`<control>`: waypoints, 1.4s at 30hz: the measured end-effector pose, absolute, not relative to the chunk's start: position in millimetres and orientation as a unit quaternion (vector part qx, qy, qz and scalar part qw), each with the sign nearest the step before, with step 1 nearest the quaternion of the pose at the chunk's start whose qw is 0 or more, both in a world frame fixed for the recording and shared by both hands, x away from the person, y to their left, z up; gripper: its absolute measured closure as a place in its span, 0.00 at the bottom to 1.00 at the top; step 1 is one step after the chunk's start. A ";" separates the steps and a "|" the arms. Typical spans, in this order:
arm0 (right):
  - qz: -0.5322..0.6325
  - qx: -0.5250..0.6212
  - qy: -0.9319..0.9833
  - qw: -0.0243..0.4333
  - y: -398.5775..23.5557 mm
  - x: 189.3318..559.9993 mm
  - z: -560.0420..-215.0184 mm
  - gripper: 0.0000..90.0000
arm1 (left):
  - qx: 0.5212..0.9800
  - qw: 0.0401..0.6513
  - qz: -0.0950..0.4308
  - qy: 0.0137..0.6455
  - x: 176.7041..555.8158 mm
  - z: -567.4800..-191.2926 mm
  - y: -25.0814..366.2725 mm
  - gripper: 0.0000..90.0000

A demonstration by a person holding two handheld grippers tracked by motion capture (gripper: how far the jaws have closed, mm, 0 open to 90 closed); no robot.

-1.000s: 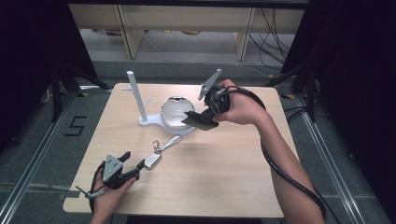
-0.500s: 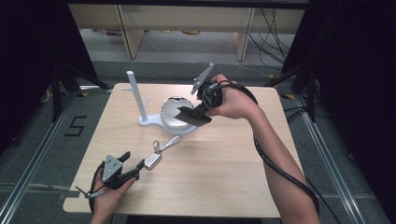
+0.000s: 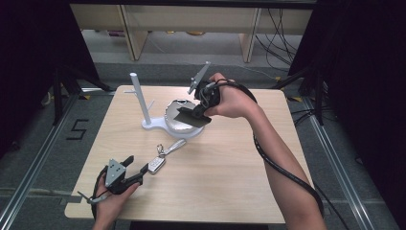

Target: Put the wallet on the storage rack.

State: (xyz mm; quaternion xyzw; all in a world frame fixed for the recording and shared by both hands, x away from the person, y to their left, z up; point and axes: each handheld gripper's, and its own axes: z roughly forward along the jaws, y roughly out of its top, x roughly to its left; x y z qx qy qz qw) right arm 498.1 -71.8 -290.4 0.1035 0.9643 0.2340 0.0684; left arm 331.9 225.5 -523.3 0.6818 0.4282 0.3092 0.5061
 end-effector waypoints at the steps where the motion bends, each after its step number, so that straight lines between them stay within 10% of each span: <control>1: 0.227 0.108 0.966 0.066 -70.2 498.4 -290.1 0.92 | 0.682 0.506 0.309 0.428 331.9 -523.3 225.6 0.38; 42: 0.229 0.113 0.966 0.047 -36.3 541.9 -311.6 0.91 | 0.685 0.503 0.310 0.426 331.2 -523.2 224.8 0.38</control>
